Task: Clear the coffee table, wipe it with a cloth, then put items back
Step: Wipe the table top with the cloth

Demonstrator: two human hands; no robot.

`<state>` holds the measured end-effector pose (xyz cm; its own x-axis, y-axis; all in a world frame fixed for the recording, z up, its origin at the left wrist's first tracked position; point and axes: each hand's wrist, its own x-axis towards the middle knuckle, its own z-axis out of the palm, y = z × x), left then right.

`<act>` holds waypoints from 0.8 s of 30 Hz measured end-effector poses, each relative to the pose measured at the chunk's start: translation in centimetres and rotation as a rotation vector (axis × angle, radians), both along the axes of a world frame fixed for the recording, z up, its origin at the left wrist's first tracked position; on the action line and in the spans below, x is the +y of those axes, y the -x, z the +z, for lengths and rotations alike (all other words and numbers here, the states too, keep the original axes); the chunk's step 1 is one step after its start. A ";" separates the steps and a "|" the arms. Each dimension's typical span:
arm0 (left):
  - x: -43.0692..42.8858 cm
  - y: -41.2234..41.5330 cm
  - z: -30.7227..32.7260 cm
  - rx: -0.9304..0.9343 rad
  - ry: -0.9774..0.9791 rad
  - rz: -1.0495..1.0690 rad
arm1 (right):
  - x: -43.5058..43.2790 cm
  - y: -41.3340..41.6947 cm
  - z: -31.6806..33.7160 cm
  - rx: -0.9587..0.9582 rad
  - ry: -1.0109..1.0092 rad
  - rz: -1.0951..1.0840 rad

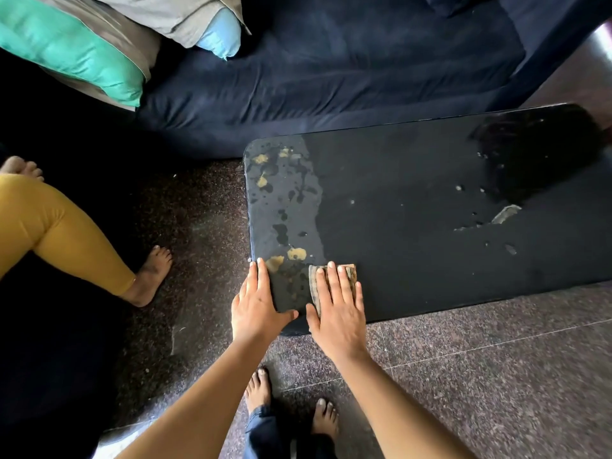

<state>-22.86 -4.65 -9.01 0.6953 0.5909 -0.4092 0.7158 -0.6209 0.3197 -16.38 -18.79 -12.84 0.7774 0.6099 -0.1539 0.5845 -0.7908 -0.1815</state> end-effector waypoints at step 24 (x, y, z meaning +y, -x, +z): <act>3.1 1.5 -0.9 -0.339 0.228 0.157 | 0.8 -0.3 0.1 -0.015 0.021 -0.086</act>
<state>-24.40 -1.54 -9.93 0.7216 0.6213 -0.3055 0.6270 -0.3993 0.6690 -16.05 -17.95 -12.75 0.8290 0.5374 -0.1545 0.5167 -0.8419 -0.1560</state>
